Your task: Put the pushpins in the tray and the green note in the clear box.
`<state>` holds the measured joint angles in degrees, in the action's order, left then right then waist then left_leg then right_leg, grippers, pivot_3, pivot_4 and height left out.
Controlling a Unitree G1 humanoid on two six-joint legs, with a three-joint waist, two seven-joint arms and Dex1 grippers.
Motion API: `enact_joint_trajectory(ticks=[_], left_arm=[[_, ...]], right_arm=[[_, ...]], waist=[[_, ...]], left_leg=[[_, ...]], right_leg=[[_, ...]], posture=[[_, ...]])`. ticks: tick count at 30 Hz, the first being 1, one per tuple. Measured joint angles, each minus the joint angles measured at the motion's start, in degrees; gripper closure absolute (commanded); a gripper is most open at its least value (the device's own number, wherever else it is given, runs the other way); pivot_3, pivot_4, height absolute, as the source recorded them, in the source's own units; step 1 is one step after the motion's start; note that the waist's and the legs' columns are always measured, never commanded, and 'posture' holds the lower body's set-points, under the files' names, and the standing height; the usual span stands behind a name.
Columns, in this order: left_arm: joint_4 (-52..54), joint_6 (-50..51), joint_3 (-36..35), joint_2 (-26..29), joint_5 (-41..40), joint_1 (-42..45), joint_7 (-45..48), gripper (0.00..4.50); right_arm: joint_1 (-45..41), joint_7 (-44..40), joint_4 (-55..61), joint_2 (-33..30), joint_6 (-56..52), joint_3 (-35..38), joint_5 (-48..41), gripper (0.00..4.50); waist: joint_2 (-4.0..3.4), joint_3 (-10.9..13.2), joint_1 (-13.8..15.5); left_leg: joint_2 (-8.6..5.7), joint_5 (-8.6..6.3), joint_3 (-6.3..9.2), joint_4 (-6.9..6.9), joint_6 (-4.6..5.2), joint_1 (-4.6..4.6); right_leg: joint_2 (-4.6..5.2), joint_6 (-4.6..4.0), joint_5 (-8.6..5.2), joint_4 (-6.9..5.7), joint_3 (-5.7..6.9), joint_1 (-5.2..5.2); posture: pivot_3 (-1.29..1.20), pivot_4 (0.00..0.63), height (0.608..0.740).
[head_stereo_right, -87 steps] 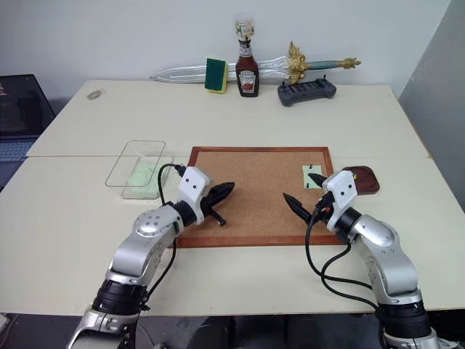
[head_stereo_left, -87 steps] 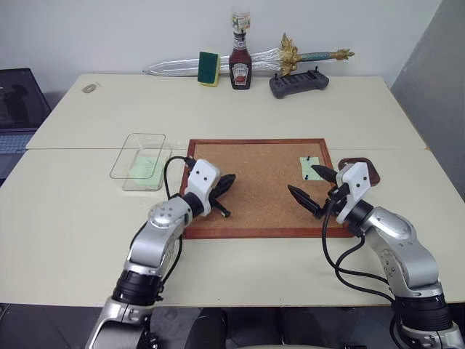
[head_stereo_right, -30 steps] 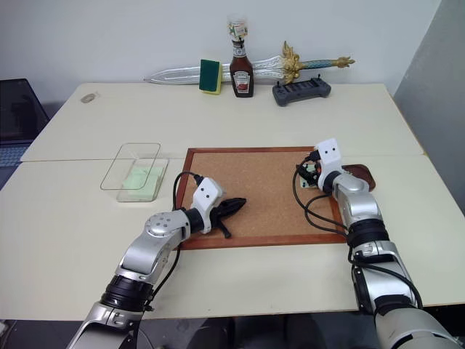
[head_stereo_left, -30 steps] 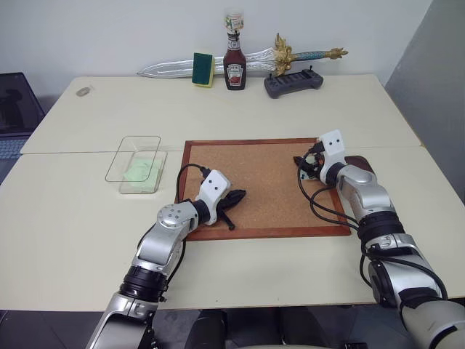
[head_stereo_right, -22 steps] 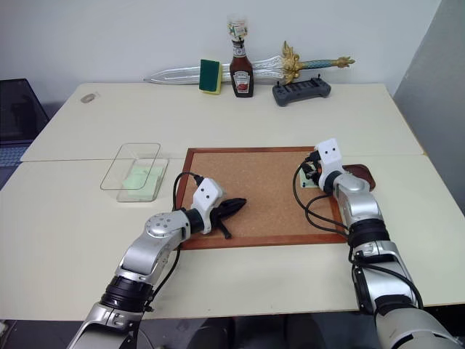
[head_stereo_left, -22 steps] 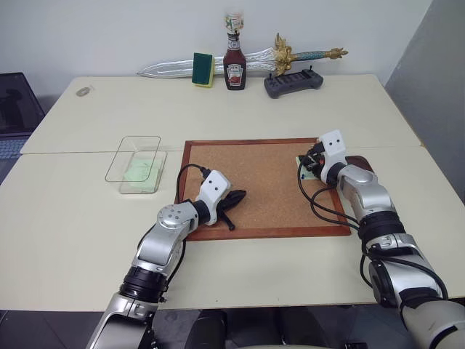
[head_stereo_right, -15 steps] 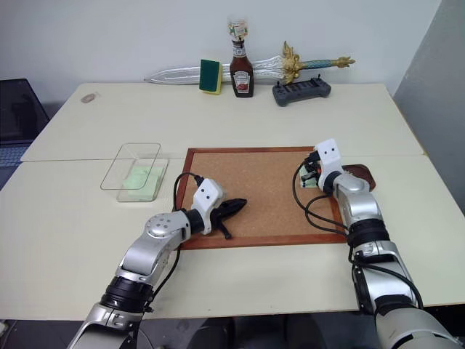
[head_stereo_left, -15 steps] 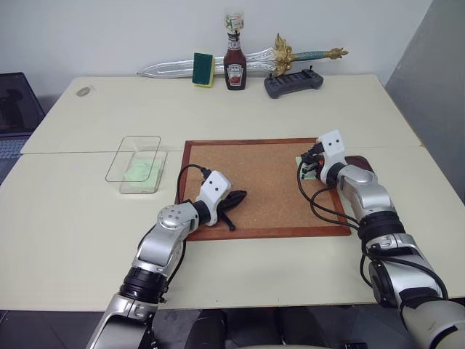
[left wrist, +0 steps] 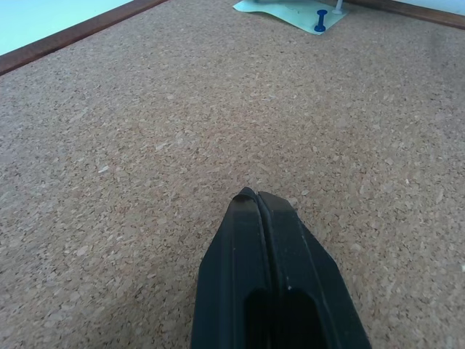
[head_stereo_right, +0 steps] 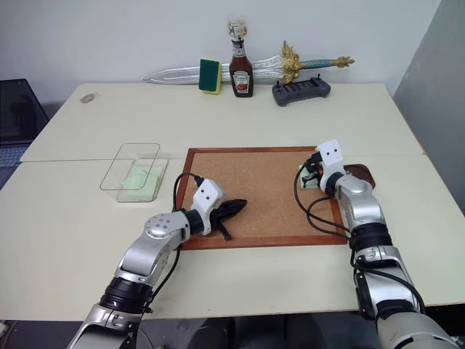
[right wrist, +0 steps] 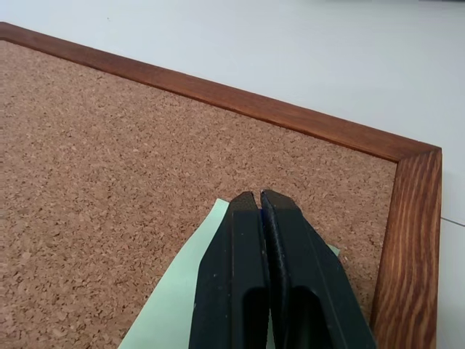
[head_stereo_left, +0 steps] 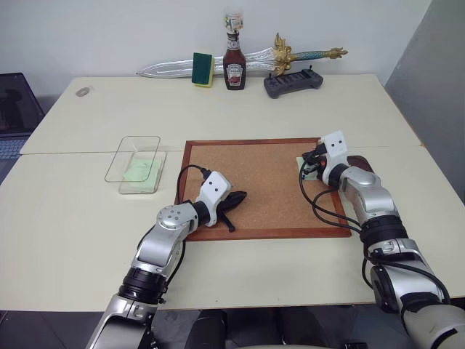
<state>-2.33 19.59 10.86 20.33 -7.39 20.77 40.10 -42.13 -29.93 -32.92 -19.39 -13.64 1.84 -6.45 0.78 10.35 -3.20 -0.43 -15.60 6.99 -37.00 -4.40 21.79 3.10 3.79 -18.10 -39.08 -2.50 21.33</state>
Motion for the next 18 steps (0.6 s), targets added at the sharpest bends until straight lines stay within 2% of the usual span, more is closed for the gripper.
enact_joint_trajectory(ticks=[12,18], left_arm=[[0.46,0.07,0.09,-0.06,0.65,-0.42,-0.71,4.50],[0.71,0.10,0.07,-0.31,0.69,-0.66,-0.88,4.50]], right_arm=[[0.97,-0.14,5.62,0.32,0.99,0.90,-1.71,4.46],[1.46,1.35,9.15,-2.66,-0.92,3.78,-2.09,4.46]], waist=[[-0.17,-0.10,-0.04],[-0.18,-0.11,-0.01]], left_leg=[[0.00,0.00,0.00,0.00,0.01,-0.03],[0.00,0.00,0.01,0.00,0.01,-0.02]], right_leg=[[0.00,0.00,0.00,-0.01,0.00,-0.03],[0.00,0.00,0.00,0.00,0.00,-0.03]], posture=[[0.00,0.150,0.740],[0.00,0.150,0.740]])
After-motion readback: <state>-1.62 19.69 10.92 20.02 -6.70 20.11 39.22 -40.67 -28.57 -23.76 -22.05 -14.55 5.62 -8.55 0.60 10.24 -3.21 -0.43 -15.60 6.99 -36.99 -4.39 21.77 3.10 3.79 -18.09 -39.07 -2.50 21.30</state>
